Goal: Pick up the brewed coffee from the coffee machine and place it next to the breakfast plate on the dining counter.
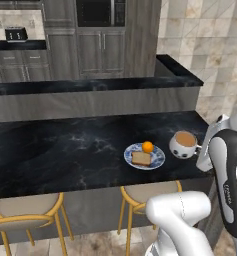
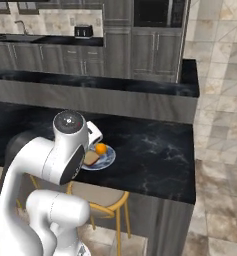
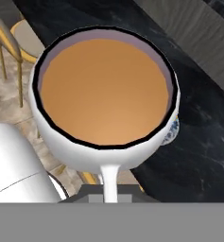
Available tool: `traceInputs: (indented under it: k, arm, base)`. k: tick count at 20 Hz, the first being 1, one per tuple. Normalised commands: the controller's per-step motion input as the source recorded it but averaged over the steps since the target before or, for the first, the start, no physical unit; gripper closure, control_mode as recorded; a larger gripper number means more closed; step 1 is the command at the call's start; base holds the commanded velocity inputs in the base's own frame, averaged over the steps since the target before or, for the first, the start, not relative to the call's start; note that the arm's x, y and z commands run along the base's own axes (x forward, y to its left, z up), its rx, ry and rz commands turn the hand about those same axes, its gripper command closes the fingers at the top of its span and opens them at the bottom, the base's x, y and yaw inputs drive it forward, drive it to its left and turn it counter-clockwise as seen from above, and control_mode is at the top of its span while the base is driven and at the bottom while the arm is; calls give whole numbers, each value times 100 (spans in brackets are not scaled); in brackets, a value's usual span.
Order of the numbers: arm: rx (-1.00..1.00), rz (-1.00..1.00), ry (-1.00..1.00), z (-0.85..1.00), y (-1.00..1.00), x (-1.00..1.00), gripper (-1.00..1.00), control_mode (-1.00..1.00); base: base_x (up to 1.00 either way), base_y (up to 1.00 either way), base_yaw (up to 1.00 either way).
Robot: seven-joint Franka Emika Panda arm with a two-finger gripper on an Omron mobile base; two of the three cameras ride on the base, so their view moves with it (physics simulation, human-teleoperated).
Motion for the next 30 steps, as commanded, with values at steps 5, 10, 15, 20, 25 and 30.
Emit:
traceInputs:
  k: [5,10,15,20,25,30]
  arm:
    - [0,0,-2,-6,-4,6,100,-100]
    - [-3,-9,-7,-27,-16,37,100,-100]
    - [-2,-11,-6,-24,-30,47,100,-100]
    - [-3,-3,0,-13,-32,40,100,-100]
    - [0,0,22,-8,-55,23,100,-100]
    - [0,1,31,-10,-56,41,100,-100]
  base:
    - [49,-22,22]
    - [0,0,0]
    - [0,0,0]
    - [0,0,0]
    - [0,0,0]
    - [0,0,0]
